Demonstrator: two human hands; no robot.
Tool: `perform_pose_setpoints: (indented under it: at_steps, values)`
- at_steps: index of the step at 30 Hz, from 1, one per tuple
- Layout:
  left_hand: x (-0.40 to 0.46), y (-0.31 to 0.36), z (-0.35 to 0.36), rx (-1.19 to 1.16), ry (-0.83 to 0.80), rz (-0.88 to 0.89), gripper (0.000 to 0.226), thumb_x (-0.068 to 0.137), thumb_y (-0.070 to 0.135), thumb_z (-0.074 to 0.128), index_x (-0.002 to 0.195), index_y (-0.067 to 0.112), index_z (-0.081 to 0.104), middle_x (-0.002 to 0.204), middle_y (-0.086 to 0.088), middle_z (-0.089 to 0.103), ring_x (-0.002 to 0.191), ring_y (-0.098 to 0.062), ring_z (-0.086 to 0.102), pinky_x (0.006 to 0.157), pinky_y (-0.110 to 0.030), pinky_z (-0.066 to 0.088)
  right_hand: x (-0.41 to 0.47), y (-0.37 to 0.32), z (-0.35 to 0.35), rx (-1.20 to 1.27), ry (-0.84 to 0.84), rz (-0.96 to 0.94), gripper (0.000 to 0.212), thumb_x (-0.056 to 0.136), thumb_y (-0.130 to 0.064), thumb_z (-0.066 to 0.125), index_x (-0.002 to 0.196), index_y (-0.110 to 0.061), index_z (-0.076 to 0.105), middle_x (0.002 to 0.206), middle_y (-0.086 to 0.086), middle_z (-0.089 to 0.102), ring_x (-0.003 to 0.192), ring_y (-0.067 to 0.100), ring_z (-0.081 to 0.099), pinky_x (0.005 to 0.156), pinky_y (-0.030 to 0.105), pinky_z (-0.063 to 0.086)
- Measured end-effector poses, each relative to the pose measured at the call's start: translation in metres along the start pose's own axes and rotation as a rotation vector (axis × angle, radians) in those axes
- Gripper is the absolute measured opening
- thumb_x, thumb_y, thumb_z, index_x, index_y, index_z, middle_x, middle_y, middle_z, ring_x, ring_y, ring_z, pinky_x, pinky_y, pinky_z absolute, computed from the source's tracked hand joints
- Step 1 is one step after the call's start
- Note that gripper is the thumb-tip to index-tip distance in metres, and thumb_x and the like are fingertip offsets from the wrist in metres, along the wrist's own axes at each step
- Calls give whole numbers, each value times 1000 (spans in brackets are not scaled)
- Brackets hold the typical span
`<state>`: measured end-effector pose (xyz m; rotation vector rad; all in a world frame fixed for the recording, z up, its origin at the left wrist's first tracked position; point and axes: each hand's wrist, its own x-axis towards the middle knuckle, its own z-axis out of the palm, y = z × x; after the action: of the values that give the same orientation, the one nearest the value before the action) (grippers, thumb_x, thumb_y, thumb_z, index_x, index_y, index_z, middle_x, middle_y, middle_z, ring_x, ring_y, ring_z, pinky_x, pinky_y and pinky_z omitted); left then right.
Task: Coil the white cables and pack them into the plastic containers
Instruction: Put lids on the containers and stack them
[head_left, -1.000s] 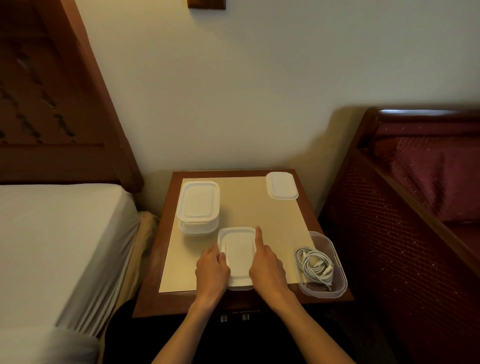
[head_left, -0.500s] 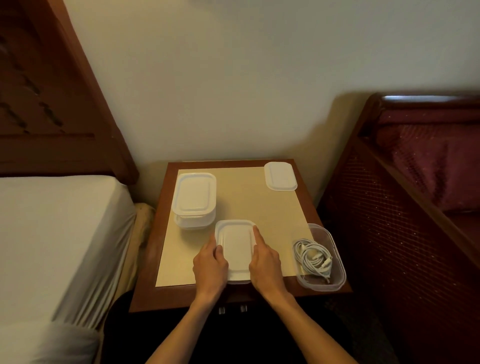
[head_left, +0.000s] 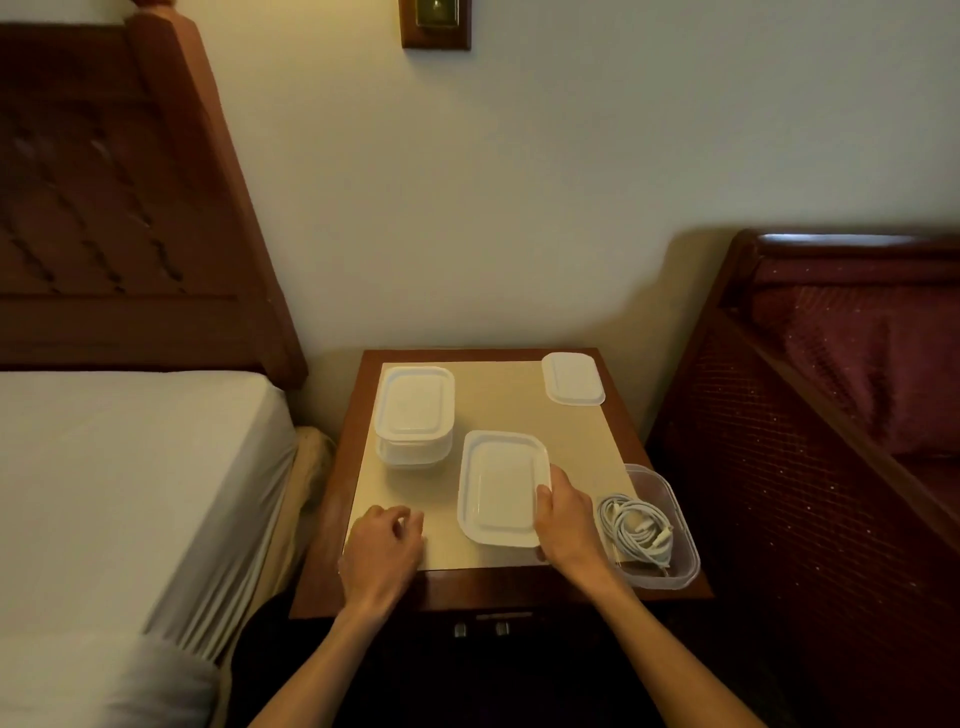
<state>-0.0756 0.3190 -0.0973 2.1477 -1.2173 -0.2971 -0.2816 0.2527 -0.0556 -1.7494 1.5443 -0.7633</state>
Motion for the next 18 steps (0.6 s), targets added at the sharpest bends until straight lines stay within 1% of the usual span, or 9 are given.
perform_pose_setpoints:
  at_steps: [1, 2, 4, 6, 7, 9, 12, 15, 18]
  values:
    - [3, -10, -1, 80, 33, 62, 24, 93, 38, 57, 100, 22, 74, 96, 1, 64, 87, -13, 52, 70, -31, 45, 2, -9, -6, 38, 19, -18, 25, 100, -20, 34, 121, -16, 48, 99, 8, 60, 78, 24, 63, 56, 41, 58]
    - [8, -19, 0, 119, 40, 130, 22, 92, 34, 59, 102, 21, 74, 99, 0, 62, 90, -14, 51, 72, -32, 46, 5, -22, -10, 72, 31, -42, 23, 101, -20, 34, 120, -17, 48, 99, 7, 60, 76, 22, 63, 49, 37, 57]
    - [16, -29, 1, 166, 5, 248, 22, 92, 31, 59, 108, 21, 71, 107, -2, 60, 97, -16, 52, 83, -34, 46, 14, -51, -18, 124, 28, -102, 21, 103, -20, 35, 120, -18, 47, 99, 5, 58, 75, 20, 64, 42, 26, 53]
    - [22, -32, 3, 209, -44, 286, 33, 93, 38, 46, 118, 25, 64, 122, -2, 56, 114, -19, 51, 97, -39, 41, 28, -82, -19, 142, 3, -143, 20, 103, -20, 37, 119, -15, 48, 99, 3, 58, 73, 19, 64, 41, 22, 51]
    - [23, -32, 3, 230, -72, 289, 39, 94, 41, 38, 124, 27, 60, 131, -1, 52, 123, -18, 47, 105, -40, 37, 38, -95, -16, 140, -9, -149, 21, 103, -20, 36, 119, -13, 49, 99, 4, 58, 72, 18, 64, 39, 21, 50]
    - [23, -31, 4, 249, -138, 282, 46, 98, 41, 28, 137, 28, 49, 147, 2, 42, 138, -16, 33, 117, -38, 23, 61, -116, -5, 119, -25, -134, 26, 101, -19, 34, 118, -7, 50, 102, 10, 59, 65, 21, 63, 35, 22, 46]
    - [22, -30, 5, 243, -188, 238, 47, 103, 40, 26, 148, 31, 34, 159, 6, 24, 148, -13, 13, 122, -36, 6, 94, -137, 20, 102, -70, -77, 31, 98, -18, 34, 120, -6, 52, 110, 14, 58, 64, 26, 64, 35, 30, 51]
    - [22, -29, 3, 237, -201, 212, 47, 103, 42, 25, 149, 34, 29, 161, 8, 19, 149, -12, 8, 121, -34, 1, 113, -144, 42, 56, -120, -22, 29, 96, -12, 39, 122, -4, 52, 115, 14, 58, 78, 33, 65, 38, 34, 54]
    - [22, -29, 5, 222, -177, 222, 47, 102, 40, 28, 149, 33, 32, 160, 8, 23, 149, -12, 10, 120, -33, 3, 121, -141, 56, 4, -141, 7, 28, 96, -7, 46, 123, -4, 52, 115, 14, 59, 87, 35, 65, 51, 41, 60]
